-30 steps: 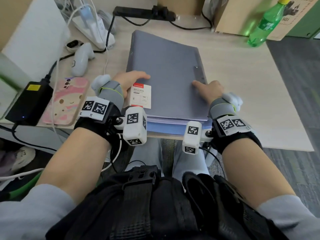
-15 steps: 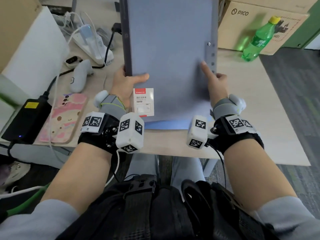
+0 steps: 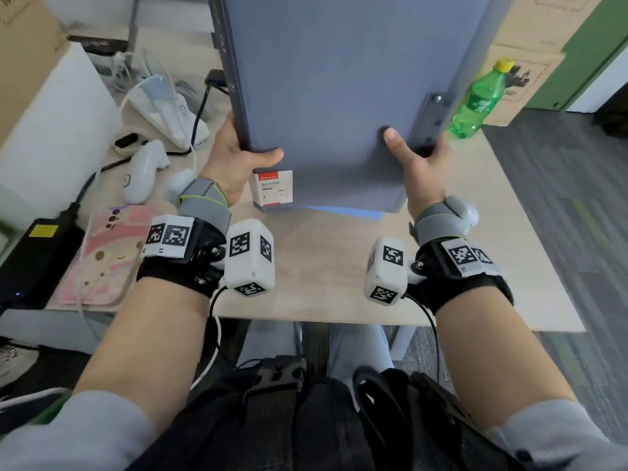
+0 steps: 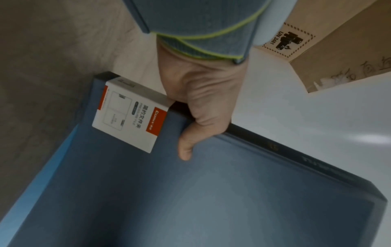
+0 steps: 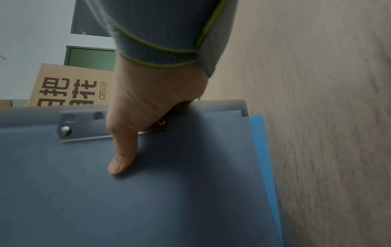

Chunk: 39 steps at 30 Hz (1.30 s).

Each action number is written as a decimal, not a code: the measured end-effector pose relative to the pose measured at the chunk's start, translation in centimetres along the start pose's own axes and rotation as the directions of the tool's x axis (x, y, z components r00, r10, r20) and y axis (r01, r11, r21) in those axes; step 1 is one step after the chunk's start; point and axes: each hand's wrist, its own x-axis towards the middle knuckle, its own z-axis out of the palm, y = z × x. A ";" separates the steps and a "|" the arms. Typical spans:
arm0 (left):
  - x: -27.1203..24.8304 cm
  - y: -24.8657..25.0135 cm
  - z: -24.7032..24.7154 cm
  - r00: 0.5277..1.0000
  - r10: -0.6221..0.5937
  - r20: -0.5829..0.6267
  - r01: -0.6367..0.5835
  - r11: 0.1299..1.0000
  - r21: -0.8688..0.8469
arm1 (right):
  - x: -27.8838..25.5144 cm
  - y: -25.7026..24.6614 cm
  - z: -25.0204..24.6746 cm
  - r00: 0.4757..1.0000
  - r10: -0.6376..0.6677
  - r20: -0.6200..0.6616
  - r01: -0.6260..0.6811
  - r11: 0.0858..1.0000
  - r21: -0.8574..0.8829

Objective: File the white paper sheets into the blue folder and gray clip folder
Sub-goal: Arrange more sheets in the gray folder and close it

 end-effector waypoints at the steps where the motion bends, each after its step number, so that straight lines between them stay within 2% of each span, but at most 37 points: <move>1: 0.0 -0.1 -0.3 1.000 0.001 0.015 -0.001 1.000 0.005 | -0.1 0.2 0.0 1.000 0.013 0.008 -0.013 1.000 0.006; 7: 0.0 0.5 -1.0 0.996 0.033 0.085 -0.035 0.999 0.024 | -1.2 1.5 -0.6 0.990 0.112 0.081 -0.114 0.993 0.022; 13: -0.3 1.4 0.0 0.998 0.070 0.006 -0.070 0.998 -0.008 | -1.1 1.3 -0.2 0.993 0.096 0.071 -0.099 0.995 0.029; 20: -0.2 -0.2 -1.0 0.998 0.004 0.067 -0.008 0.998 0.069 | -0.8 2.0 -0.8 0.982 0.135 0.135 -0.136 0.991 -0.003; 27: 0.5 -1.3 -0.1 0.999 0.013 -0.030 -0.008 0.987 0.160 | -0.6 2.0 -0.4 0.988 0.141 0.063 -0.141 0.990 -0.012; 31: 1.5 -1.5 0.5 0.992 -0.105 -0.074 0.116 0.981 0.154 | 0.4 2.9 -0.4 0.972 0.236 -0.003 -0.236 0.971 -0.045; 34: 2.0 -2.2 1.2 0.970 -0.231 -0.071 0.237 0.966 0.103 | 1.0 4.4 -0.5 0.932 0.360 -0.037 -0.361 0.929 -0.081; 39: 2.8 -4.0 1.6 0.910 -0.408 -0.079 0.415 0.897 0.149 | 2.0 6.5 -0.5 0.859 0.506 -0.075 -0.511 0.842 -0.170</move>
